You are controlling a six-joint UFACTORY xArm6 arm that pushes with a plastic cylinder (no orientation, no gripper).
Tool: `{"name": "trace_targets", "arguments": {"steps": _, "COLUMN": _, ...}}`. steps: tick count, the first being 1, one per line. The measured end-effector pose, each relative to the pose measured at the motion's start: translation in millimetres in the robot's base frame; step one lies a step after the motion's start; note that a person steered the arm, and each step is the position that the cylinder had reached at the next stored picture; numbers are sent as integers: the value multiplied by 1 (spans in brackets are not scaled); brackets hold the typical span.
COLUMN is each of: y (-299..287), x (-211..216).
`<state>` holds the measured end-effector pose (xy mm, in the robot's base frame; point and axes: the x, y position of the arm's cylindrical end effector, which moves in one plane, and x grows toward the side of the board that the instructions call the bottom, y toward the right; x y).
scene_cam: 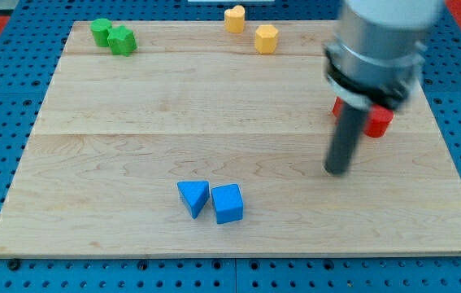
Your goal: Move the red circle along with red star towards center
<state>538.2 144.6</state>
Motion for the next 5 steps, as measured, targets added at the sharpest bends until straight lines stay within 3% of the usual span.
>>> {"name": "trace_targets", "arguments": {"steps": 1, "y": -67, "x": 47}}
{"name": "trace_targets", "arguments": {"steps": 2, "y": -68, "x": 47}}
{"name": "trace_targets", "arguments": {"steps": 3, "y": -2, "x": 27}}
{"name": "trace_targets", "arguments": {"steps": 5, "y": 80, "x": -73}}
